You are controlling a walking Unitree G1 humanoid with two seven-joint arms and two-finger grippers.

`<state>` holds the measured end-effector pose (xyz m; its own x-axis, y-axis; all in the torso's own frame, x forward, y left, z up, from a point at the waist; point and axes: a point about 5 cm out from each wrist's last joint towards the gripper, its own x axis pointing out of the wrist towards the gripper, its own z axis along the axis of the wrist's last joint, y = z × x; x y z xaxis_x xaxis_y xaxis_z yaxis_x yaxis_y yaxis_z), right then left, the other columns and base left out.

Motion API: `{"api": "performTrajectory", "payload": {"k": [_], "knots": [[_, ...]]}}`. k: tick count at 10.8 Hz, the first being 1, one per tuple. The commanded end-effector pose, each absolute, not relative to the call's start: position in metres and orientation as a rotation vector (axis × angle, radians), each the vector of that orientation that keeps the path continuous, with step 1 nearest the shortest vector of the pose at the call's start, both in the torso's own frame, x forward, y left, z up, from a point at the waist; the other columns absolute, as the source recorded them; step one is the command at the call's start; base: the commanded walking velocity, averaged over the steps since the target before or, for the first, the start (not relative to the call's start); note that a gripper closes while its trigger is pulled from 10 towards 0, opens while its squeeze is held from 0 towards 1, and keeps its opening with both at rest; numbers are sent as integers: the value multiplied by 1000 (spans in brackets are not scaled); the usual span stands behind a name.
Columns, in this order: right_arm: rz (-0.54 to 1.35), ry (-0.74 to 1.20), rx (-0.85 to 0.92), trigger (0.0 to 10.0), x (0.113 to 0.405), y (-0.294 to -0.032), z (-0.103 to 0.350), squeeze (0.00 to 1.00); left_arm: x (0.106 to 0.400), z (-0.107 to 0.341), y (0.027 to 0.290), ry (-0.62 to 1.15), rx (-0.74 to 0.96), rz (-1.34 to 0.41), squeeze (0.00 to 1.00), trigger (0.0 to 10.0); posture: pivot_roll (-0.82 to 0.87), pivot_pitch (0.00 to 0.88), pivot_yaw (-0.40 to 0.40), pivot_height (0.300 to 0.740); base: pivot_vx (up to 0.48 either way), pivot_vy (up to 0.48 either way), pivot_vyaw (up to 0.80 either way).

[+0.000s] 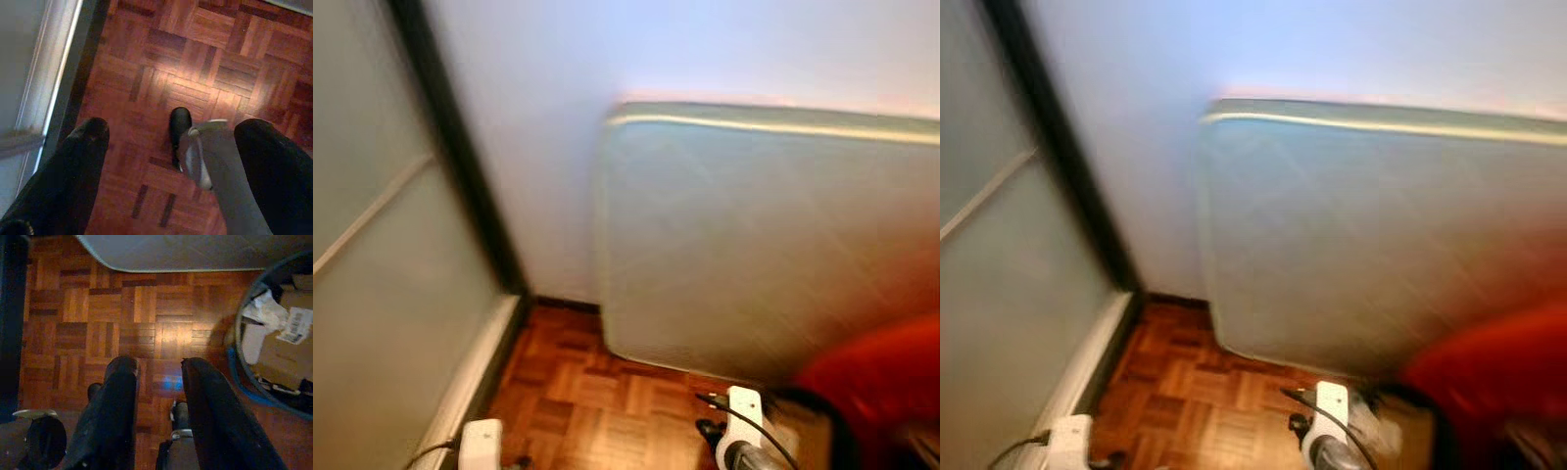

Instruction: Clean up the room

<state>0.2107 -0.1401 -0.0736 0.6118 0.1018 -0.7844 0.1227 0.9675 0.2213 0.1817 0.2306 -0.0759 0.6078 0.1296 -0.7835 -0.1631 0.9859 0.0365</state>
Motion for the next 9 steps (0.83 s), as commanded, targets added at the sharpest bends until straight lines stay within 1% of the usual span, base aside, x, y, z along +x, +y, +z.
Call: {"api": "performTrajectory", "payload": {"k": [1,2,3,4,7,8,9], "knots": [[-19,920,259,10000,211,-142,-74,0,177,-80,225,928,-48,145,0,10000,205,96,-37,740,0,0,-681],[-18,923,257,10000,210,-142,-74,0,178,-79,227,920,-36,139,0,10000,203,97,-36,740,0,0,-681],[-17,924,256,10000,211,-142,-74,0,179,-78,229,912,-34,142,0,10000,204,99,-36,740,0,-480,-681],[-18,925,255,10000,211,-142,-74,0,179,-77,231,901,-66,160,0,10000,204,99,-36,740,0,0,-675],[-21,925,254,10000,211,-142,-74,0,170,-79,237,909,-59,160,0,10000,203,102,-38,740,0,0,-677],[-21,925,253,10000,211,-142,-74,0,167,-80,237,914,-62,163,0,10000,204,101,-39,740,0,0,-675],[-19,926,249,10000,210,-143,-74,0,165,-83,230,928,-61,158,0,10000,203,98,-39,740,0,0,-675]]}}
